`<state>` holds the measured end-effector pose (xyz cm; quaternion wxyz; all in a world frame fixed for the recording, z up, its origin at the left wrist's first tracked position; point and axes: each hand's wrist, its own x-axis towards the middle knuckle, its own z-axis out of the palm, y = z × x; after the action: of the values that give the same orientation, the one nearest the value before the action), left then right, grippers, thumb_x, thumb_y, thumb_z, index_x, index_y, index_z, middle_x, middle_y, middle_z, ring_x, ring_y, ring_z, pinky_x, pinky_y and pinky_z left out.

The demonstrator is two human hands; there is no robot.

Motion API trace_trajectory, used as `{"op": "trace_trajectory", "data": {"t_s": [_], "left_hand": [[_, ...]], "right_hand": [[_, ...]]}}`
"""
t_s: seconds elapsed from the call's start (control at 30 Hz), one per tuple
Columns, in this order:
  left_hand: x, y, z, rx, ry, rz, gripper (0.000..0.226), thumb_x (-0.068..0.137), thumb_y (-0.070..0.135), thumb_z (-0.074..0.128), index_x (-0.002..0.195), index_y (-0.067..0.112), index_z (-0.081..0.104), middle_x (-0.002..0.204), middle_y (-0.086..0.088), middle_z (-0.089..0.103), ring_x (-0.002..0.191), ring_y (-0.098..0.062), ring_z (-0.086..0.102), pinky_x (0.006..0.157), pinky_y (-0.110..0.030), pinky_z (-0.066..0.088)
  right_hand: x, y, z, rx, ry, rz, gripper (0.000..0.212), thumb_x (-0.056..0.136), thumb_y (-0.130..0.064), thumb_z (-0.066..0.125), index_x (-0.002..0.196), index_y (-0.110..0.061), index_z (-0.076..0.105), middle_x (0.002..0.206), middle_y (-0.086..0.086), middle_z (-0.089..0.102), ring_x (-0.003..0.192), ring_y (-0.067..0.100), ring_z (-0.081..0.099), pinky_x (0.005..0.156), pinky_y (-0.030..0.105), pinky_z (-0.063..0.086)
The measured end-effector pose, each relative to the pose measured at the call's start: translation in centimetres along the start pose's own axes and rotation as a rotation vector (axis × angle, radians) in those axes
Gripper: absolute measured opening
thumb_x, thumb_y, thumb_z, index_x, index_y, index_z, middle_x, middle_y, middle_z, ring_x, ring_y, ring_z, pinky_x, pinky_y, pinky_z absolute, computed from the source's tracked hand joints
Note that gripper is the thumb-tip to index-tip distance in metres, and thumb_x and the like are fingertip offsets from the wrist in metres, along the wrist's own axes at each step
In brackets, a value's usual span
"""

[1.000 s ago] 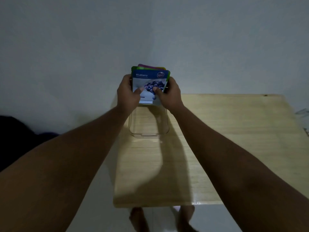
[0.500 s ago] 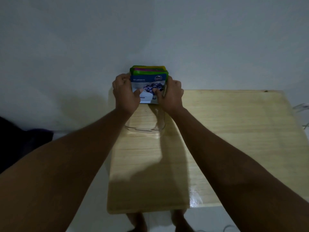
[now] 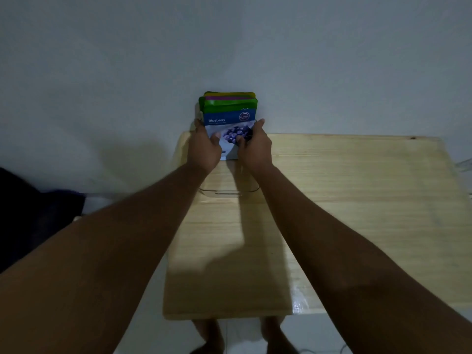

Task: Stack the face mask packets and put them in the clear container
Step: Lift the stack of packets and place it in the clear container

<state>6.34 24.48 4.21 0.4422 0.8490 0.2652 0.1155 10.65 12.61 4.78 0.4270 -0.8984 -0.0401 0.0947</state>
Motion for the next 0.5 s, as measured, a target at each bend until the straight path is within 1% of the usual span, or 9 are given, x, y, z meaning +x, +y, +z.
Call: {"op": "trace_trajectory", "data": {"t_s": [0.07, 0.1, 0.2, 0.27, 0.37, 0.43, 0.5], "left_hand": [[-0.21, -0.39, 0.23, -0.005, 0.014, -0.002, 0.054, 0.097, 0.018, 0.051, 0.145, 0.003, 0.03, 0.135, -0.018, 0.057, 0.122, -0.033, 0.055, 0.094, -0.028, 0.04], [-0.29, -0.6, 0.35, -0.003, 0.017, 0.001, 0.056, 0.098, 0.019, 0.05, 0.147, 0.002, 0.028, 0.135, -0.018, 0.057, 0.122, -0.033, 0.055, 0.095, -0.029, 0.04], [-0.19, -0.96, 0.51, 0.003, 0.018, 0.006, 0.061, 0.097, 0.021, 0.051, 0.148, 0.0, 0.024, 0.136, -0.02, 0.056, 0.123, -0.034, 0.055, 0.099, -0.037, 0.042], [-0.11, -0.96, 0.44, -0.004, 0.015, 0.007, 0.061, 0.097, 0.02, 0.051, 0.148, -0.001, 0.025, 0.136, -0.02, 0.056, 0.123, -0.034, 0.055, 0.1, -0.037, 0.043], [-0.3, -0.96, 0.16, -0.057, 0.009, 0.04, 0.056, 0.096, 0.017, 0.054, 0.144, 0.001, 0.032, 0.131, -0.018, 0.059, 0.119, -0.031, 0.057, 0.094, -0.028, 0.043], [-0.37, -0.9, -0.19, -0.073, -0.014, 0.023, 0.053, 0.095, 0.018, 0.054, 0.142, 0.004, 0.035, 0.129, -0.015, 0.06, 0.116, -0.028, 0.059, 0.087, -0.022, 0.042], [-0.2, -1.03, -0.42, -0.079, -0.024, 0.009, 0.054, 0.094, 0.02, 0.055, 0.141, 0.004, 0.035, 0.128, -0.014, 0.061, 0.112, -0.026, 0.06, 0.082, -0.019, 0.044]], "right_hand": [[-0.2, 0.53, -0.13, 0.014, -0.002, -0.037, 0.072, 0.098, -0.016, 0.054, 0.154, 0.0, 0.011, 0.137, 0.019, 0.057, 0.125, 0.032, 0.056, 0.101, 0.033, 0.045], [-0.24, 0.75, -0.21, 0.017, -0.001, -0.058, 0.07, 0.099, -0.016, 0.053, 0.153, 0.0, 0.013, 0.135, 0.019, 0.059, 0.123, 0.032, 0.058, 0.098, 0.032, 0.047], [-0.09, 0.92, -0.34, 0.022, -0.003, -0.085, 0.065, 0.099, -0.015, 0.051, 0.152, 0.0, 0.015, 0.131, 0.02, 0.061, 0.119, 0.033, 0.06, 0.093, 0.032, 0.048], [-0.13, 0.87, -0.4, 0.022, -0.019, -0.084, 0.064, 0.1, -0.016, 0.05, 0.151, 0.0, 0.015, 0.131, 0.02, 0.061, 0.118, 0.033, 0.06, 0.091, 0.031, 0.048], [-0.16, 0.84, -0.62, 0.022, -0.041, -0.096, 0.065, 0.101, -0.017, 0.05, 0.152, 0.0, 0.014, 0.132, 0.019, 0.06, 0.119, 0.032, 0.06, 0.091, 0.031, 0.048], [-0.09, 0.88, -0.68, 0.039, -0.046, -0.099, 0.066, 0.1, -0.017, 0.051, 0.152, 0.0, 0.014, 0.132, 0.02, 0.06, 0.118, 0.032, 0.061, 0.093, 0.034, 0.05], [-0.15, 0.85, -0.75, 0.05, -0.043, -0.098, 0.066, 0.1, -0.017, 0.052, 0.152, 0.0, 0.015, 0.131, 0.019, 0.061, 0.117, 0.031, 0.062, 0.093, 0.037, 0.053]]}}
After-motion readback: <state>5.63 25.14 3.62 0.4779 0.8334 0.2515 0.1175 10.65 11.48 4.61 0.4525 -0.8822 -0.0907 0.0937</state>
